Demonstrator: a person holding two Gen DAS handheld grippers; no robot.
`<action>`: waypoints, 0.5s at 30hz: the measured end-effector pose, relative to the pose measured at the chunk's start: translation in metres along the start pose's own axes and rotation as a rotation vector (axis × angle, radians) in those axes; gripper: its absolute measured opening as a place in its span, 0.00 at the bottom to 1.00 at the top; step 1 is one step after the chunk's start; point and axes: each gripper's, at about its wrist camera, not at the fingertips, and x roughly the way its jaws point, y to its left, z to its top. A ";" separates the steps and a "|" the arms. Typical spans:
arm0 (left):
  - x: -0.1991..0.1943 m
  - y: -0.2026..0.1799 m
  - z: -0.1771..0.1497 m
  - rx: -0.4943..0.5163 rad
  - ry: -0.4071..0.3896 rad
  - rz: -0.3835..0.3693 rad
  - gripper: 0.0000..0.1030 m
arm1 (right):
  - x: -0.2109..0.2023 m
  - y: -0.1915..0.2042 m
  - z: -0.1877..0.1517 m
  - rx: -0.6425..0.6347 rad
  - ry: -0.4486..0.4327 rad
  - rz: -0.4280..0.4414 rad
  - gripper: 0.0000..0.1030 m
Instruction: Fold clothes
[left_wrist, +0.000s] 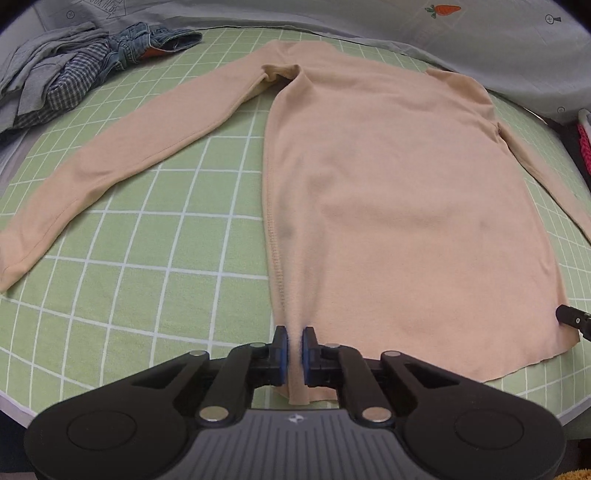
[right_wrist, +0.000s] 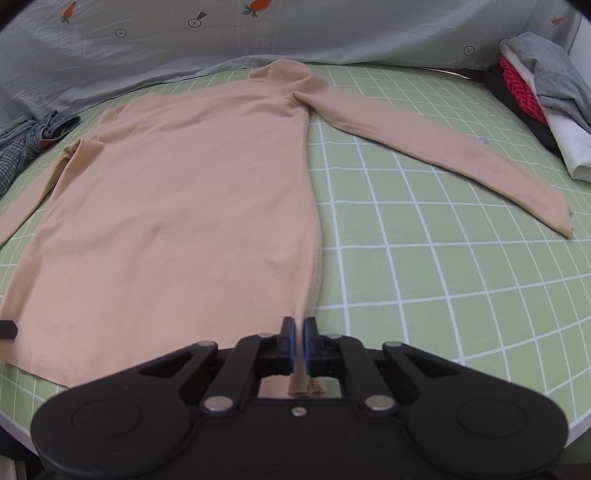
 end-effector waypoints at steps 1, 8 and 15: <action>-0.001 0.000 -0.002 -0.010 0.002 0.006 0.09 | -0.001 -0.002 -0.001 -0.001 0.003 0.011 0.05; -0.006 -0.006 0.002 -0.090 -0.013 0.056 0.61 | -0.008 -0.030 0.004 0.046 -0.028 0.043 0.50; -0.025 -0.017 0.011 -0.136 -0.075 0.107 0.68 | 0.005 -0.106 0.032 0.231 -0.088 -0.062 0.66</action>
